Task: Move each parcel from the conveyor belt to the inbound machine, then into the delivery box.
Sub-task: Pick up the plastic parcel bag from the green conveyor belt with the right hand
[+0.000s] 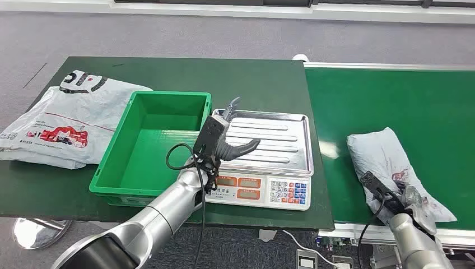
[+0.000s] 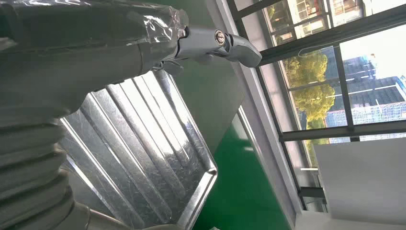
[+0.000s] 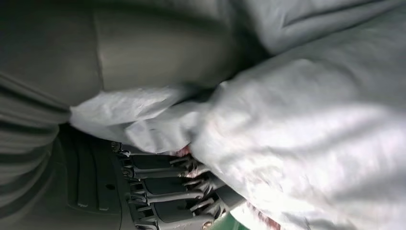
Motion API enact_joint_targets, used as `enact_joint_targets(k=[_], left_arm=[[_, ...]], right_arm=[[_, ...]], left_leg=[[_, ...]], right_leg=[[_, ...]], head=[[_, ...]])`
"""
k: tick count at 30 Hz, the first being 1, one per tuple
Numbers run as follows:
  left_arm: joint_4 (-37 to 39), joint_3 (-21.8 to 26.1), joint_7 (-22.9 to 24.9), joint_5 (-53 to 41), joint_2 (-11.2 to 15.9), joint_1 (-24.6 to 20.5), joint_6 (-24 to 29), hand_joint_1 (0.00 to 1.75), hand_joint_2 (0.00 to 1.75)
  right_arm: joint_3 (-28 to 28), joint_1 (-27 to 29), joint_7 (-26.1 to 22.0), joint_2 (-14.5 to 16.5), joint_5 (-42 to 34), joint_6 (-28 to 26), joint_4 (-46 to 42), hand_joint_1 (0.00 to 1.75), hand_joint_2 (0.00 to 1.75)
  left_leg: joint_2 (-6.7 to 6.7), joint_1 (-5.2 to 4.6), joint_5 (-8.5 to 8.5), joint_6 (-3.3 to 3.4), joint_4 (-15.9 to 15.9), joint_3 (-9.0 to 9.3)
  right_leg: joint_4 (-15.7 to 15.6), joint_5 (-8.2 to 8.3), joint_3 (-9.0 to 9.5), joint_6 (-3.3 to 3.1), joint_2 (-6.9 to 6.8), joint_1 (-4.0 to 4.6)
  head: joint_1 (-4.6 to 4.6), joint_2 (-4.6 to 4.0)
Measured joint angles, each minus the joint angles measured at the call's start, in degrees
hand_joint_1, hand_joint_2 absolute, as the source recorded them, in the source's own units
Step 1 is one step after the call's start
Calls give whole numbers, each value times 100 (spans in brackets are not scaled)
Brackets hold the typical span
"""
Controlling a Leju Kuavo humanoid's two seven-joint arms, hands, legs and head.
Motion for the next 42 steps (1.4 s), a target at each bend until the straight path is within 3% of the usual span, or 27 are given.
enact_joint_targets(k=[10, 17, 25, 30, 35, 42], left_arm=[[-3, 253, 10, -221, -4, 1, 0, 0, 175], [-24, 580, -16, -544, -13, 24, 46, 0, 175], [-33, 1009, -115, -952, -20, 97, 63, 0, 175], [-33, 1199, -157, -1110, -29, 134, 122, 0, 175], [-33, 1269, -192, -1252, -59, 164, 195, 0, 175], [-42, 1371, -183, -1254, -138, 165, 114, 0, 175]], right_arm=[[-22, -322, -8, 29, 20, -13, 255, 175, 175], [-26, -413, -912, 201, -241, -1637, 43, 175, 175], [158, 115, -2286, 341, -1727, -2739, -1386, 175, 175], [256, 394, -3082, 355, -2479, -2878, -2297, 175, 175], [269, 495, -3504, 438, -2756, -2885, -2954, 175, 175], [717, 547, -3372, 592, -2861, -2885, -3446, 175, 175]], left_leg=[[1, 0, 4, 0, 0, 3], [-3, -3, 5, 0, 0, -3], [-18, -3, 3, 0, -1, -10], [-16, -3, 2, 0, -1, -12], [-15, -3, 3, 0, -1, -12], [-11, -3, 4, -1, -1, -11]], right_leg=[[0, 5, 4, 0, 0, -1], [2, 7, -1, 1, -1, -3], [2, 0, -5, 0, -15, -4], [1, -1, -7, 1, -13, -4], [2, -1, -7, 1, -13, -4], [2, 0, -8, 0, -9, -4]], head=[[0, 0], [0, 0], [0, 0], [0, 0], [0, 0], [0, 0]])
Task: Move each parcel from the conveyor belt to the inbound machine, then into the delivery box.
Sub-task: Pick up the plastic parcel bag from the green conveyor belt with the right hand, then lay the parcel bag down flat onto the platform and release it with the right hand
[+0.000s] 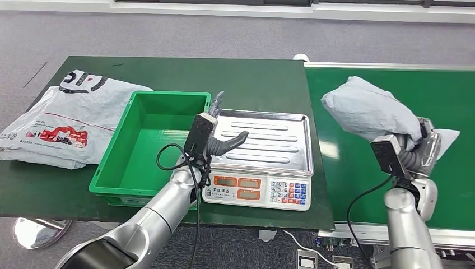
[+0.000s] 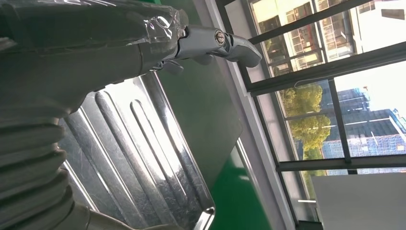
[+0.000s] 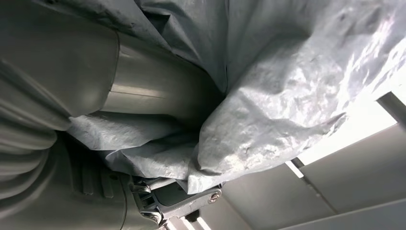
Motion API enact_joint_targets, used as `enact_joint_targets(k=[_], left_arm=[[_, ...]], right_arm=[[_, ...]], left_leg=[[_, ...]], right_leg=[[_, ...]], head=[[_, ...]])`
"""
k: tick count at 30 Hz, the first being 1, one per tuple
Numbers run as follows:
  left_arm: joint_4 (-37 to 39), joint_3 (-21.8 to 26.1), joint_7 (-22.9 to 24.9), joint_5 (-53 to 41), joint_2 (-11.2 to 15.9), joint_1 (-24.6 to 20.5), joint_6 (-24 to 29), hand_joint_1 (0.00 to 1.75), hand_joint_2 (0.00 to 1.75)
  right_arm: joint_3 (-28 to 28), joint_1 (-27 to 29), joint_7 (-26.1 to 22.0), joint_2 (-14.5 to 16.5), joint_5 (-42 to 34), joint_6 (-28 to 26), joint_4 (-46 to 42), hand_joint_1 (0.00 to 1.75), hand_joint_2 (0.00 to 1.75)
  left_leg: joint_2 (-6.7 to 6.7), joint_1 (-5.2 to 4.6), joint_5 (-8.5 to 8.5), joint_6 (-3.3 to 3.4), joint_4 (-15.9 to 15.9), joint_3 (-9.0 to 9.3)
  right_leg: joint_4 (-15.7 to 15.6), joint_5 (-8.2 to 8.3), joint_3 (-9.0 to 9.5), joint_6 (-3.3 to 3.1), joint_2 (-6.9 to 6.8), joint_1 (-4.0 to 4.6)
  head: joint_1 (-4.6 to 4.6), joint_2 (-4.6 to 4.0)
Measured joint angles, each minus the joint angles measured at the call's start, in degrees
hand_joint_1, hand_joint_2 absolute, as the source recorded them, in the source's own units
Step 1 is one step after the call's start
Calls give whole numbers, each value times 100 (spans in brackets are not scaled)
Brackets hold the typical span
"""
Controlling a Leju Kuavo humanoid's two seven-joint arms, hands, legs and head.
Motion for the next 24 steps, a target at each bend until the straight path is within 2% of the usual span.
enact_joint_targets(k=[9, 13, 17, 19, 24], left_arm=[[-8, 12, -14, 3, -10, -5, 57, 0, 175], [-60, 12, 81, -47, -16, -84, 278, 0, 175], [-125, 43, 208, -89, -1, -272, 357, 0, 175], [-162, 101, 198, -97, 31, -314, 360, 0, 175], [-224, 164, 177, -203, 115, -330, 341, 0, 175]], right_arm=[[347, -5, 134, 74, 48, 3, -143, 175, 175], [832, -282, 631, 304, 387, 163, 95, 175, 175], [1628, -639, 1265, 558, 478, 882, 555, 175, 175], [1989, -735, 1396, 639, 481, 1281, 735, 175, 175], [2609, -903, 1637, 770, 663, 1825, 1028, 175, 175]], left_leg=[[-2, 0, 0, 0, 0, -6], [17, 2, 3, -5, -2, -8], [19, 10, 12, -14, -4, -5], [7, 14, 16, -17, -5, -7], [3, 15, 16, -21, -5, -10]], right_leg=[[0, 0, 0, 0, -3, 0], [2, 6, -10, -7, 15, 4], [3, 11, -14, -13, 18, 11], [5, 11, -13, -14, 7, 14], [7, 9, -13, -15, 6, 15]], head=[[0, 0], [0, 0], [-2, 0], [-2, 0], [0, 0]])
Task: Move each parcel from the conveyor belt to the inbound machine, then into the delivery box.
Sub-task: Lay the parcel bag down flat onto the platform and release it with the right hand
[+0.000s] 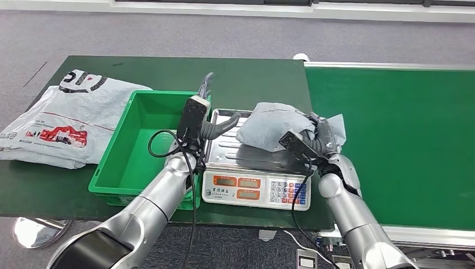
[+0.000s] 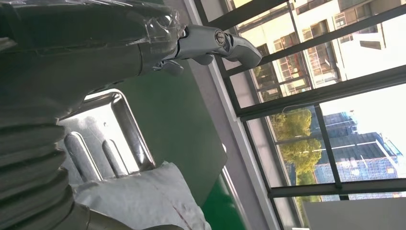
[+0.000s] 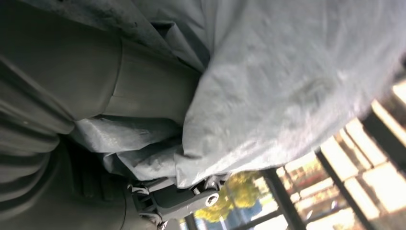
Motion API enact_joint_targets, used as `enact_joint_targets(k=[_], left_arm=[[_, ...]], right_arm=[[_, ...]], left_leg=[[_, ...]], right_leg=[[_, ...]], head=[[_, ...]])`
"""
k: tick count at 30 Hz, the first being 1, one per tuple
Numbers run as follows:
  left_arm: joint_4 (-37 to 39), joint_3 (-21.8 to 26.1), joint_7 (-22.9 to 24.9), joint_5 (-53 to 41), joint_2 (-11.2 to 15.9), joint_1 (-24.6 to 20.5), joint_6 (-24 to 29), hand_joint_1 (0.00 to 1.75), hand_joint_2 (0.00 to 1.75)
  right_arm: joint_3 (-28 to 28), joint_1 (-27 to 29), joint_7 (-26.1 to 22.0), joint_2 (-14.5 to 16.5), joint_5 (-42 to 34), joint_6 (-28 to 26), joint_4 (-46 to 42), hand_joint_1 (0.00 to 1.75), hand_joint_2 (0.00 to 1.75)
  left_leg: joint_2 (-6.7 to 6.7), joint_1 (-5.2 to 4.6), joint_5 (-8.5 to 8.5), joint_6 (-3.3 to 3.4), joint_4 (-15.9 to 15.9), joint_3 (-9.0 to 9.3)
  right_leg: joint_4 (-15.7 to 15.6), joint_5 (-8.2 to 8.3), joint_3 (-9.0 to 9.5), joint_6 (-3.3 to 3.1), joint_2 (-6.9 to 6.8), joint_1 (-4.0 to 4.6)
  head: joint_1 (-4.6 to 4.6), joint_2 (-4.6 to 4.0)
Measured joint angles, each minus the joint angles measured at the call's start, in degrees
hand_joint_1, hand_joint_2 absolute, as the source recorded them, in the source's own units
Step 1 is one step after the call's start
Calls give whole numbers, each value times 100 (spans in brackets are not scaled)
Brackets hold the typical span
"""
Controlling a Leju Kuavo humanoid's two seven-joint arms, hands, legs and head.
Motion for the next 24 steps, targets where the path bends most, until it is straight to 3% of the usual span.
enact_joint_targets(k=[6, 10, 21, 23, 24], left_arm=[[-48, 36, -11, -153, 51, -2, -120, 0, 175], [-96, 92, -51, -213, 56, 1, -218, 0, 175], [-130, 130, -105, -289, 56, 7, -273, 0, 175], [-130, 131, -106, -289, 56, 6, -273, 0, 175], [-130, 132, -107, -289, 56, 7, -273, 0, 175]], right_arm=[[535, -67, 336, 171, 659, 492, 199, 175, 175], [788, -127, 187, 342, 1013, 387, 366, 77, 175], [1077, -239, -29, 606, 1230, 148, 710, 75, 175], [1080, -249, -30, 617, 1230, 144, 740, 106, 175], [1081, -252, -33, 621, 1230, 136, 752, 95, 175]], left_leg=[[13, -1, -6, 1, 0, 7], [23, 0, -2, -4, 0, 13], [24, 5, 4, -12, -1, 14], [24, 5, 4, -12, -1, 14], [23, 5, 4, -12, -1, 13]], right_leg=[[-1, 0, -1, 0, 14, -1], [-1, 6, -1, -8, 20, 3], [0, 9, -1, -13, 22, 8], [0, 9, -1, -13, 21, 8], [0, 9, -1, -13, 21, 8]], head=[[0, 0], [-1, 0], [-1, 0], [-1, 0], [-1, 0]])
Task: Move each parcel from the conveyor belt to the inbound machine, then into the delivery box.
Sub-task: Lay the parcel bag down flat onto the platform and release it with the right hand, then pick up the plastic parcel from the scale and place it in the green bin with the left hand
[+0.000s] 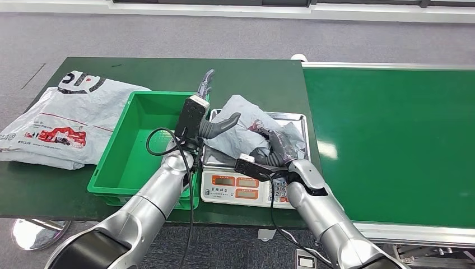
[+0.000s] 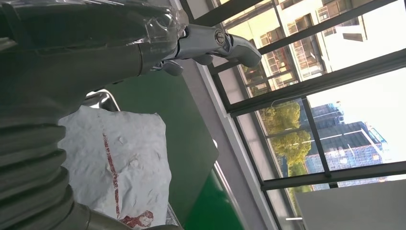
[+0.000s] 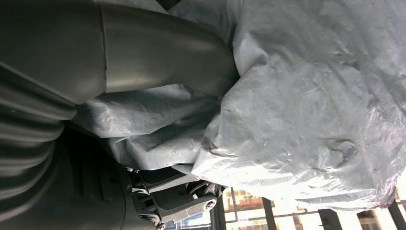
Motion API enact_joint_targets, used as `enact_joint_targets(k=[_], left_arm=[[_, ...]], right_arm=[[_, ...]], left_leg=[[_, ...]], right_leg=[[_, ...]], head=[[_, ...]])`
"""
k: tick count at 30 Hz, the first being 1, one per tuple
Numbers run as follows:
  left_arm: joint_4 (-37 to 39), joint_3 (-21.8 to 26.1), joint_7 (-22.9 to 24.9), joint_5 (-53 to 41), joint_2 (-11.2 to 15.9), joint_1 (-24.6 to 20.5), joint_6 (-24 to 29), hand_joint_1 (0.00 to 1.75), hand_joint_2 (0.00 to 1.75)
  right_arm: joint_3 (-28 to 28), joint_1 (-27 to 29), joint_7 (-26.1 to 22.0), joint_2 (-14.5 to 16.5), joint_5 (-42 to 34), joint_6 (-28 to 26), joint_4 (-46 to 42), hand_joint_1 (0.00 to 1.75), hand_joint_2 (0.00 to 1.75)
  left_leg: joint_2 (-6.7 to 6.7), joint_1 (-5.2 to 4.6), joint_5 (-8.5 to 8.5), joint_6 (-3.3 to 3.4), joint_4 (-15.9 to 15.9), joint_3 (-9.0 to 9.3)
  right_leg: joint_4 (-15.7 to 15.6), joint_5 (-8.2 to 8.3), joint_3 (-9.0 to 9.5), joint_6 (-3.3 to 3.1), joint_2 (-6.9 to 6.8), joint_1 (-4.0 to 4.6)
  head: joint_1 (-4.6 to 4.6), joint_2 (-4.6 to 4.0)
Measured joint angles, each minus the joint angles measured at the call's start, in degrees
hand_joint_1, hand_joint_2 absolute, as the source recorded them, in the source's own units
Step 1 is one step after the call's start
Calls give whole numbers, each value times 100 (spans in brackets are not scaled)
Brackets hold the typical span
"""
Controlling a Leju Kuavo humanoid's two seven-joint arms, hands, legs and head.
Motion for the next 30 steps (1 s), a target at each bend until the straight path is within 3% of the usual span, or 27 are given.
enact_joint_targets(k=[1, 3, 4, 14, 19, 24, 28, 30], left_arm=[[0, 0, -1, -1, 1, 0, -2, 0, 175], [0, 0, -4, -5, 2, 0, -19, 0, 175], [1, 0, -7, -7, 2, 0, -32, 0, 175], [39, 0, 6, -13, -83, -5, -78, 0, 175], [52, -3, 161, 173, -136, -14, -106, 0, 175], [73, -7, 251, 246, -154, -61, -77, 0, 175], [80, -7, 306, 221, -154, -78, -51, 0, 175], [81, -7, 352, 202, -154, -80, -66, 0, 175]], right_arm=[[1, -3, -15, 5, 1, -18, 12, 79, 175], [3, -5, -94, 12, 3, -102, 31, 11, 175], [3, -2, -160, 15, -4, -185, 36, 3, 175], [-37, 167, -1010, -6, -1187, -1219, -179, 0, 175], [-292, 334, -1126, -200, -2251, -1209, -716, 0, 175], [-726, 564, -905, -454, -2844, -912, -1286, 0, 175], [-1094, 677, -841, -599, -3414, -501, -1478, 0, 0], [-1286, 688, -985, -660, -3849, -322, -1506, 0, 0]], left_leg=[[0, 0, 0, 0, 0, 0], [-1, 0, 0, 0, 0, 0], [0, 0, 0, 0, 0, 0], [0, -1, 0, 0, 1, -2], [-2, -4, -1, 2, 2, -4], [-1, -7, -4, 6, 2, -4], [-1, -7, -4, 6, 2, -4], [-1, -7, -4, 6, 2, -5]], right_leg=[[0, 0, 0, 0, 0, 0], [0, 0, 0, 0, 0, 0], [0, 0, 0, 0, 0, 0], [0, 0, -7, 0, 2, -3], [-1, 0, -8, 1, 1, -8], [-2, 0, -8, 1, 0, -10], [-2, 0, -8, 1, 1, -9], [-2, 0, -8, 1, 0, -9]], head=[[0, 0], [-1, 0], [-2, 0], [-2, 0], [-1, 0], [-1, 0], [0, 0], [0, 0]])
